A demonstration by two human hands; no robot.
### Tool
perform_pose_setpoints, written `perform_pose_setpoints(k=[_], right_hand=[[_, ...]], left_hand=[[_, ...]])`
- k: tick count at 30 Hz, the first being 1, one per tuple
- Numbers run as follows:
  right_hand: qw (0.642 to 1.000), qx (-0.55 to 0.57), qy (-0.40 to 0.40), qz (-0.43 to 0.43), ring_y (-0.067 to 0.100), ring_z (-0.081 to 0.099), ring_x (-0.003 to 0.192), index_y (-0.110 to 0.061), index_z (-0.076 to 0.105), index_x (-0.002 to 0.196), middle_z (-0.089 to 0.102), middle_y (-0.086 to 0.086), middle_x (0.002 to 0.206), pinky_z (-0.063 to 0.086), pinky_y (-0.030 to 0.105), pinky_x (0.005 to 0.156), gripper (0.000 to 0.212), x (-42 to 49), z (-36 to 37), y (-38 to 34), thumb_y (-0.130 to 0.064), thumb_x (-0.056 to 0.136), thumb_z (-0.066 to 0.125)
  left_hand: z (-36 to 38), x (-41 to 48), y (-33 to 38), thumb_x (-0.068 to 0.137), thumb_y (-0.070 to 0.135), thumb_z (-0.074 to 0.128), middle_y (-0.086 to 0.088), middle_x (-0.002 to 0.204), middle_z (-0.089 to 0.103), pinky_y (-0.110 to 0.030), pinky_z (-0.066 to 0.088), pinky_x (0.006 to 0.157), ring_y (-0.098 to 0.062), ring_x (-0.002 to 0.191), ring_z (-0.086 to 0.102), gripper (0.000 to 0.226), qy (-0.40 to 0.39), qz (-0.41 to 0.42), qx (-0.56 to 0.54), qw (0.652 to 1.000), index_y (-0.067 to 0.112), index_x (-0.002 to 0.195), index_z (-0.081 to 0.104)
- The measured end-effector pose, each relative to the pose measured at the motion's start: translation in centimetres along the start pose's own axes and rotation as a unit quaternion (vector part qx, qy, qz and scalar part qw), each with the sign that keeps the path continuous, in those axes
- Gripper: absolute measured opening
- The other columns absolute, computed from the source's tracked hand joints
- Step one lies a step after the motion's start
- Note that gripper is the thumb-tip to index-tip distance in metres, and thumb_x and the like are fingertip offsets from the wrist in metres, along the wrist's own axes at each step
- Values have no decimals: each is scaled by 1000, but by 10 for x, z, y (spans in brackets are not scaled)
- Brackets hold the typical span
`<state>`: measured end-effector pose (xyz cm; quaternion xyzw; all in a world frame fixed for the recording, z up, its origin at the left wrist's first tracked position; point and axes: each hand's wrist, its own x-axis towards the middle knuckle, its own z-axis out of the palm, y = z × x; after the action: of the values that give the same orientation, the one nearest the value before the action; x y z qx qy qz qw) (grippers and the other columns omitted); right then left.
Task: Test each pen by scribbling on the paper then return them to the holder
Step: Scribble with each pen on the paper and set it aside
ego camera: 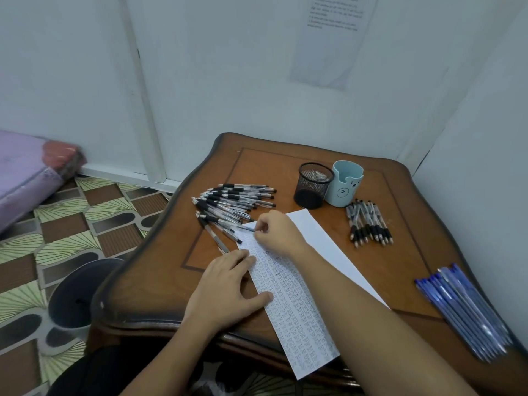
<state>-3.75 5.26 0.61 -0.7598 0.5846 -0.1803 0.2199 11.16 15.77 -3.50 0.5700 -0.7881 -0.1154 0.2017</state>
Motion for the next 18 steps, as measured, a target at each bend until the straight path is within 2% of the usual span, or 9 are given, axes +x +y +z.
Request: perform_pose_setpoints(k=[2, 4, 7, 9, 11, 13, 15, 16, 18], right_hand=[[998, 59, 24, 15, 15, 56, 89, -21, 61, 80, 57, 0, 102, 46, 29, 77, 13, -3, -3, 4, -17, 91, 65], [984, 167, 56, 31, 12, 57, 87, -23, 62, 81, 61, -3, 100, 48, 32, 78, 12, -10, -12, 10, -19, 92, 67], [936, 326, 109, 68, 14, 60, 84, -19, 65, 85, 66, -2, 96, 53, 31, 68, 9, -22, -38, 19, -16, 93, 67], [879, 444, 147, 92, 22, 62, 88, -15, 62, 87, 68, 6, 96, 56, 31, 66, 9, -28, -54, 23, -12, 95, 65], [799, 565, 175, 106, 28, 66, 90, -14, 54, 89, 71, 13, 102, 57, 39, 73, 11, -36, -68, 25, -11, 100, 57], [742, 634, 190, 110, 32, 71, 86, -18, 46, 95, 73, 14, 95, 58, 47, 79, 12, -43, -75, 27, -18, 106, 43], [728, 646, 201, 110, 26, 70, 69, -24, 44, 103, 69, 8, 76, 61, 45, 68, 12, -52, -79, 28, -28, 109, 34], [736, 636, 204, 110, 21, 63, 57, -28, 45, 106, 62, 5, 69, 58, 36, 57, 13, -56, -79, 29, -31, 109, 32], [766, 601, 202, 111, 12, 40, 45, -31, 47, 110, 49, 3, 64, 37, 20, 42, 15, -61, -78, 33, -32, 109, 32]], left_hand=[[-1, 0, 0, 70, 83, 36, 13, 151, 33, -25, 13, 114, -6, 138, 26, 91, 2, 3, -2, 1000, 29, 143, 43], [-1, 0, 0, 70, 83, 37, 12, 150, 35, -25, 14, 113, -7, 138, 28, 91, 7, 2, -10, 1000, 28, 142, 45], [-1, 0, -1, 70, 84, 35, 12, 150, 34, -25, 14, 113, -7, 138, 27, 92, -2, 4, 5, 1000, 29, 144, 43], [0, 0, -1, 70, 85, 34, 13, 150, 34, -26, 15, 113, -7, 138, 27, 92, -6, 3, 5, 1000, 29, 144, 43], [0, 0, -2, 70, 85, 35, 12, 150, 35, -28, 16, 114, -8, 138, 28, 92, -6, 0, -1, 1000, 29, 143, 44], [0, 0, -1, 71, 85, 36, 12, 150, 35, -29, 16, 114, -8, 138, 28, 93, -9, -2, -3, 1000, 29, 143, 44], [-1, 0, -1, 71, 85, 36, 13, 151, 33, -29, 16, 115, -8, 139, 27, 92, -15, -4, -2, 1000, 30, 144, 42], [-1, 0, 0, 70, 86, 34, 13, 151, 33, -28, 16, 115, -7, 139, 26, 93, -16, -4, 0, 1000, 30, 144, 42], [-1, -1, 1, 68, 87, 32, 13, 149, 35, -26, 16, 113, -7, 138, 28, 95, -9, -3, -3, 1000, 29, 143, 44]])
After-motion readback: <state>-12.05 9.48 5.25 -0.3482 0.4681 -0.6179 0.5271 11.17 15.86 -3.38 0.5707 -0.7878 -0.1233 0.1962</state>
